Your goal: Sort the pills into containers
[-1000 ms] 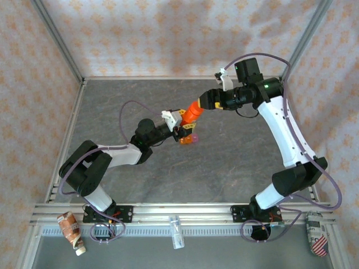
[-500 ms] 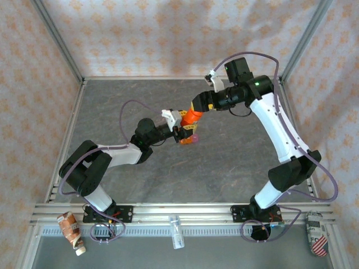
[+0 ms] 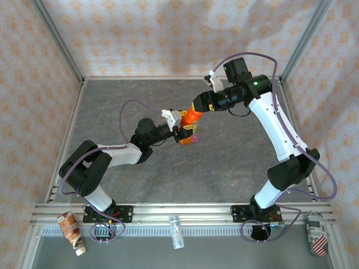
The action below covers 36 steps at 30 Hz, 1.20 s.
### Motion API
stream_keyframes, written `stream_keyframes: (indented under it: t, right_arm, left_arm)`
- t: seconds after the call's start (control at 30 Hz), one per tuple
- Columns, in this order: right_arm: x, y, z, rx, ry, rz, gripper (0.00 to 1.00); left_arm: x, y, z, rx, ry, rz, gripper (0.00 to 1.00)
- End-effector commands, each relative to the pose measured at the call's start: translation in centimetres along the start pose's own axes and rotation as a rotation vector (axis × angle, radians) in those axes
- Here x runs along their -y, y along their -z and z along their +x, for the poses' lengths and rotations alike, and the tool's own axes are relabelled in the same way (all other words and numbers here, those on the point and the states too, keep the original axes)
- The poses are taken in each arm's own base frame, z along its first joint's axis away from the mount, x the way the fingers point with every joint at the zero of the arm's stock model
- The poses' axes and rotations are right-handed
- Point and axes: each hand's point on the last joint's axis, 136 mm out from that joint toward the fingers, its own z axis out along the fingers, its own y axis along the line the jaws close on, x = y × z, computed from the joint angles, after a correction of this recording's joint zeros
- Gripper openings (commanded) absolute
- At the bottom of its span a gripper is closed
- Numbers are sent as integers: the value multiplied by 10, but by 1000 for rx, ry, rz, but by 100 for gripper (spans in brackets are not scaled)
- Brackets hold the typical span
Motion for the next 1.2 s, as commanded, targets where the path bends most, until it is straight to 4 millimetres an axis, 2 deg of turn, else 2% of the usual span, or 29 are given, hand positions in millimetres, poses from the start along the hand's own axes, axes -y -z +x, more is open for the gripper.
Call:
stream_keyframes:
  t: [0.0, 0.33, 0.57, 0.93, 1.17]
  right_arm:
    - [-5, 1, -2, -5, 14, -15, 66]
    - [-6, -5, 3, -25, -12, -40, 49]
    - [2, -17, 7, -9, -125, -32, 48]
    - [25, -50, 13, 30, -384, 76, 48]
    - [27, -53, 12, 41, -410, 85, 49]
  left_arm:
    - [0, -4, -33, 92, -40, 20, 0]
    - [-4, -6, -36, 99, -44, 8, 0]
    - [-16, -7, -38, 107, -75, -72, 0]
    - [-34, -8, -32, 46, -321, -317, 0]
    - [-37, -8, -29, 40, -338, -349, 0]
